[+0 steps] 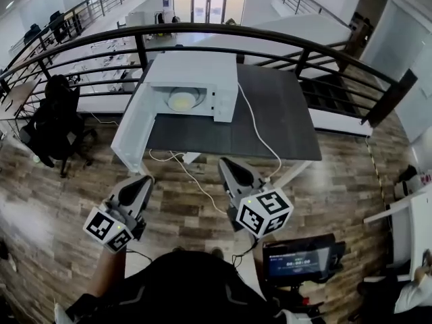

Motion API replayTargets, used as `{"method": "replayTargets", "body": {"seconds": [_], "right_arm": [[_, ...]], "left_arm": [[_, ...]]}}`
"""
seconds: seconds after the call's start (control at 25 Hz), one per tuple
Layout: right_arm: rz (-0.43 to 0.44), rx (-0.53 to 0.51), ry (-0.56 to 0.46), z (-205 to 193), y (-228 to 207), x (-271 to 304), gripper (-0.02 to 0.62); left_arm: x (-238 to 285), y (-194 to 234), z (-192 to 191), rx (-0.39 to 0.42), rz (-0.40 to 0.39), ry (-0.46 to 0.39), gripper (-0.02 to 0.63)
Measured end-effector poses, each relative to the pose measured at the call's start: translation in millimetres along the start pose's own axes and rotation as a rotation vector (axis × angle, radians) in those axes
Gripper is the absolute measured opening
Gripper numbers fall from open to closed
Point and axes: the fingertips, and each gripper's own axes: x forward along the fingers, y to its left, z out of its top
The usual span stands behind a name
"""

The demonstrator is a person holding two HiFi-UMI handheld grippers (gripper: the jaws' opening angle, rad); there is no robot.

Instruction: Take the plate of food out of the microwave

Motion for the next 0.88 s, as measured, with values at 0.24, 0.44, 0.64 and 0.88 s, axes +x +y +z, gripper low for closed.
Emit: {"method": "replayTargets", "body": {"seconds": [0.24,0.44,0.64,0.88], "right_arm": [[-0.028,0.023,0.001,-7.3,18.2,15.0,0.002],[-0.035,-0.005,0.016,-18.9,46.9,26.5,0.002],[-0.069,-0.023,0.009,-25.5,62.2,37.4,0.002],[-0.067,-0.026,0.029,-28.0,47.3,57.7,0.002]], "left_arm": [[-17.4,16.6,-0.3,0.0,-0.028,-0.005,0.003],[-38.5,30.0,-2.0,0.01,-0.072,-0.01,0.002],[-47.7,46.1,-7.6,-0.007,-0.109,-0.015,0.002],[-29.5,61.2,-8.8,-0.002,-0.107,-0.011,0.002]]}}
